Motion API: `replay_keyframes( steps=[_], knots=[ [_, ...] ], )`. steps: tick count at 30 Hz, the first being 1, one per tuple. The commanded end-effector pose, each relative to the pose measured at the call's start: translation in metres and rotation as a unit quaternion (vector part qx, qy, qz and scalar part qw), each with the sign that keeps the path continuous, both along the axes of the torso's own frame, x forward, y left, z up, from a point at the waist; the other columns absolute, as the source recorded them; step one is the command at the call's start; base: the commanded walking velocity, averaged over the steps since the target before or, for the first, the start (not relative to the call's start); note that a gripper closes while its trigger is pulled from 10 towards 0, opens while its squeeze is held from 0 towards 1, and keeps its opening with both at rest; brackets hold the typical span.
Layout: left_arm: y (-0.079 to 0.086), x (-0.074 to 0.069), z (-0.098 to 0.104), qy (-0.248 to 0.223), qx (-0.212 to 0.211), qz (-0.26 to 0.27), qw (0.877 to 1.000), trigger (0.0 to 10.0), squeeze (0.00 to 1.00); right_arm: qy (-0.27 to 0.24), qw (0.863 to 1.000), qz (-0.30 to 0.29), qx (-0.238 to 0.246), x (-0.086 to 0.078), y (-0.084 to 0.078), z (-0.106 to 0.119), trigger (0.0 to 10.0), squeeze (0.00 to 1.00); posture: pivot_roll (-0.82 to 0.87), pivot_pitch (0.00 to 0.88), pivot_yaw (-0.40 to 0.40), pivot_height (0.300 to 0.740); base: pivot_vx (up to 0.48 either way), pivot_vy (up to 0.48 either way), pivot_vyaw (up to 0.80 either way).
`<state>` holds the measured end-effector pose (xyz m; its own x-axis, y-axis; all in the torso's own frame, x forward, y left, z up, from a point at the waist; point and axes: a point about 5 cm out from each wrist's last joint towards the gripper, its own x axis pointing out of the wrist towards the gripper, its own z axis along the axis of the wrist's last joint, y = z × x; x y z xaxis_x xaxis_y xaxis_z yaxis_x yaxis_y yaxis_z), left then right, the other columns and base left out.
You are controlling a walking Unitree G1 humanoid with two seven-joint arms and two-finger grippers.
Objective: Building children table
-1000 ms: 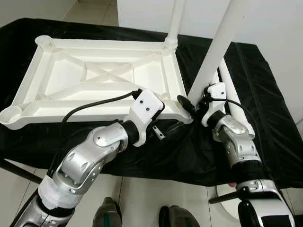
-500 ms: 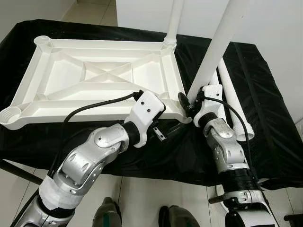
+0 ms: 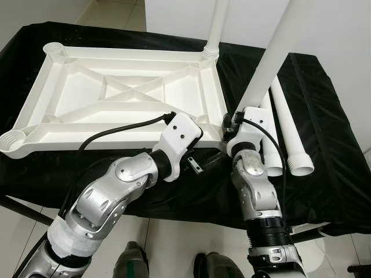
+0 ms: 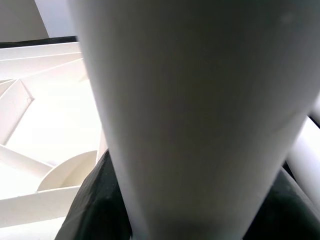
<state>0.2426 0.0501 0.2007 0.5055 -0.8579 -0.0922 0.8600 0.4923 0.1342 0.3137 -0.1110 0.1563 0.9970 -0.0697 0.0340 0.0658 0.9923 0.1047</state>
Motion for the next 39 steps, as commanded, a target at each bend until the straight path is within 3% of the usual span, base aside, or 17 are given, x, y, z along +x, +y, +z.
replay_keyframes(
  steps=[1,3,4,5,12,20,21,23,24,25,31,37,39],
  knots=[
    [-0.003,-0.006,-0.002,0.007,0.000,-0.034,0.999,10.0,0.00,0.036,0.999,0.008,0.005,-0.004,0.004,-0.014,10.0,0.00,0.10,0.062,-0.041,0.740,0.000,0.000,0.00],
    [-0.003,-0.005,-0.002,0.006,0.000,-0.034,0.999,10.0,0.00,0.030,0.999,0.014,0.007,-0.003,0.002,-0.012,10.0,0.00,0.10,0.062,-0.039,0.740,0.000,0.000,0.00],
    [-0.003,-0.005,-0.002,0.006,0.000,-0.034,0.999,10.0,0.00,0.024,0.999,0.021,0.009,-0.002,0.001,-0.011,10.0,0.97,0.10,0.062,-0.039,0.740,0.000,0.000,0.00],
    [-0.003,-0.005,-0.002,0.006,0.000,-0.035,0.999,10.0,0.00,0.014,1.000,0.026,0.006,-0.001,-0.001,-0.008,10.0,1.00,0.10,0.064,-0.037,0.740,0.000,0.000,0.00],
    [-0.003,-0.005,-0.002,0.005,0.000,-0.034,0.999,10.0,0.00,-0.013,0.999,0.042,-0.020,0.002,-0.010,-0.001,10.0,1.00,0.10,0.068,-0.038,0.740,0.000,0.000,0.00],
    [-0.003,-0.004,-0.001,0.006,-0.002,-0.031,1.000,10.0,0.00,-0.022,0.994,0.108,-0.029,0.007,-0.016,0.002,10.0,1.00,0.10,0.076,-0.036,0.740,0.000,0.000,0.00],
    [-0.002,-0.003,0.000,0.006,-0.002,-0.029,1.000,10.0,0.00,-0.020,0.988,0.149,-0.040,0.009,-0.017,0.002,10.0,0.00,0.10,0.081,-0.030,0.740,0.000,0.000,0.00],
    [-0.001,-0.002,0.000,0.005,-0.002,-0.027,1.000,10.0,0.00,-0.016,0.974,0.215,-0.065,0.011,-0.018,0.000,10.0,0.00,0.10,0.081,-0.030,0.740,0.000,0.000,0.00],
    [-0.001,-0.002,0.000,0.005,-0.002,-0.027,1.000,10.0,0.00,-0.016,0.974,0.215,-0.065,0.011,-0.018,0.000,10.0,0.00,0.10,0.081,-0.030,0.740,0.000,0.000,0.00],
    [-0.001,-0.002,0.001,0.005,-0.002,-0.026,1.000,10.0,0.00,-0.016,0.963,0.256,-0.083,0.012,-0.021,-0.001,10.0,0.00,0.10,0.085,-0.025,0.740,0.000,0.000,0.00],
    [-0.001,-0.002,0.001,0.005,-0.002,-0.027,1.000,10.0,0.00,-0.020,0.951,0.290,-0.106,0.015,-0.024,-0.002,10.0,0.00,0.11,0.086,-0.022,0.740,0.000,0.000,0.00],
    [0.000,-0.002,0.002,0.007,0.000,-0.028,1.000,10.0,0.00,-0.015,0.926,0.346,-0.150,0.024,-0.032,-0.005,10.0,0.00,0.12,0.088,-0.017,0.740,0.000,0.000,0.00],
    [0.000,-0.002,0.002,0.007,0.001,-0.028,1.000,10.0,0.00,-0.015,0.924,0.351,-0.151,0.025,-0.032,-0.005,10.0,0.00,0.12,0.088,-0.017,0.740,0.000,0.000,0.00]
  ],
)
